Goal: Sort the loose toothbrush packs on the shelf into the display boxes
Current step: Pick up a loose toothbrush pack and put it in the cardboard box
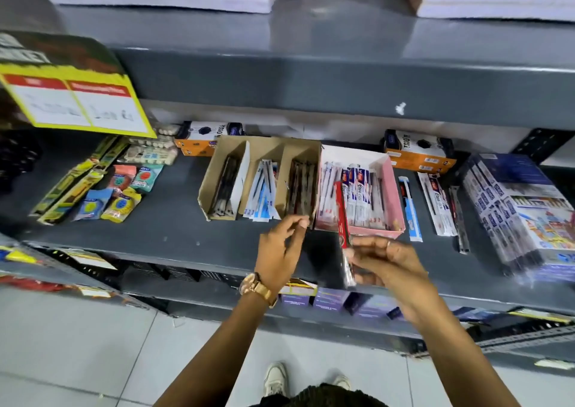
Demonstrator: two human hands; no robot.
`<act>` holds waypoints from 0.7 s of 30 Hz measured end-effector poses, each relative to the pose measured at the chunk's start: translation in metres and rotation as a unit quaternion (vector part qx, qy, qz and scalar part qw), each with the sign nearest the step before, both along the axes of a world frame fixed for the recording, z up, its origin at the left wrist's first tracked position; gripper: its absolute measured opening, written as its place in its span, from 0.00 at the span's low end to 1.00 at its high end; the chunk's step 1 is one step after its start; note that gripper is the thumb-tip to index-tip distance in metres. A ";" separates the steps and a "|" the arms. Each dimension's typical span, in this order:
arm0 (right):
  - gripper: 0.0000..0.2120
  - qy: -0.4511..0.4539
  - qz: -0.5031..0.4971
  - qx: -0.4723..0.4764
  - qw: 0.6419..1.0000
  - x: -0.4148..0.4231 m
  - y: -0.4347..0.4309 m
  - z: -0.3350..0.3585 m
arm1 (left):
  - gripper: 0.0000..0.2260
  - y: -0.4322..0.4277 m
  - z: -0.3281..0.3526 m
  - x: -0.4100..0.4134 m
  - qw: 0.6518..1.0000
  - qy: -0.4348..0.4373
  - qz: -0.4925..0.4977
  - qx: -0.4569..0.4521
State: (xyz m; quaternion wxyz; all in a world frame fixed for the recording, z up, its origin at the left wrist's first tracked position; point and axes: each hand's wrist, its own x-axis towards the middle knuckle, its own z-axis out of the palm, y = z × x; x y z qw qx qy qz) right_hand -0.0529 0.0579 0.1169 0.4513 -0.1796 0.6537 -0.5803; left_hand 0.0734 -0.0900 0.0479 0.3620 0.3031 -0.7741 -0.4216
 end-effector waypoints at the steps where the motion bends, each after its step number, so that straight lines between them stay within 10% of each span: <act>1: 0.10 0.018 -0.002 -0.010 1.000 -0.002 -0.014 0.007 | 0.10 -0.004 -0.006 0.007 0.996 -0.049 0.021 -0.074; 10: 0.23 0.280 0.031 0.083 0.956 -0.002 -0.153 0.014 | 0.15 -0.028 -0.040 0.038 0.920 -0.207 -0.056 -0.328; 15: 0.17 0.505 0.099 0.236 0.824 0.000 -0.194 0.007 | 0.18 -0.032 -0.048 0.039 0.909 -0.199 -0.082 -0.358; 21: 0.20 0.557 0.151 0.307 0.757 0.016 -0.208 -0.007 | 0.17 -0.031 -0.050 0.039 0.911 -0.183 -0.081 -0.360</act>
